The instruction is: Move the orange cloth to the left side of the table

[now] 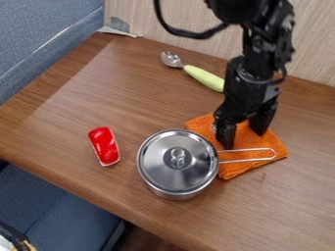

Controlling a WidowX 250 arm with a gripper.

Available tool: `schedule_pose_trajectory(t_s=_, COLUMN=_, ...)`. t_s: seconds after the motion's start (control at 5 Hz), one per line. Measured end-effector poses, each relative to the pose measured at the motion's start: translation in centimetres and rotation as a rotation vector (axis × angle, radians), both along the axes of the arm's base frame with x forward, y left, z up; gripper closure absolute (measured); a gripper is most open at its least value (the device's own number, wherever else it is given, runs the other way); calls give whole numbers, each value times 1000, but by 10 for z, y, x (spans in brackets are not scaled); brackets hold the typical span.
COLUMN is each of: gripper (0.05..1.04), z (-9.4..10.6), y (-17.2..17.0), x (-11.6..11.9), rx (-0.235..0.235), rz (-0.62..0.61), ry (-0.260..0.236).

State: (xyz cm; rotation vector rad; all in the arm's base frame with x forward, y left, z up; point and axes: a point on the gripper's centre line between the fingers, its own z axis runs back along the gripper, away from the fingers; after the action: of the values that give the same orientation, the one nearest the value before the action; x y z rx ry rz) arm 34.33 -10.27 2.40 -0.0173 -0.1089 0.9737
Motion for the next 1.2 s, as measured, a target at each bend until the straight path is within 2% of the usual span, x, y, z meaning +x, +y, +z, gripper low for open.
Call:
schedule_pose_trajectory(t_s=0.2, gripper=83, z=-1, y=0, x=-1, rx=3, rz=1, ry=2)
schedule_pose_trajectory(t_s=0.6, gripper=83, z=-4, y=22, x=-2, rx=16, rz=61, ry=3)
schedule_pose_trajectory(t_s=1.2, gripper=83, z=-3, y=116, x=15, rx=104, rz=261, ry=-1)
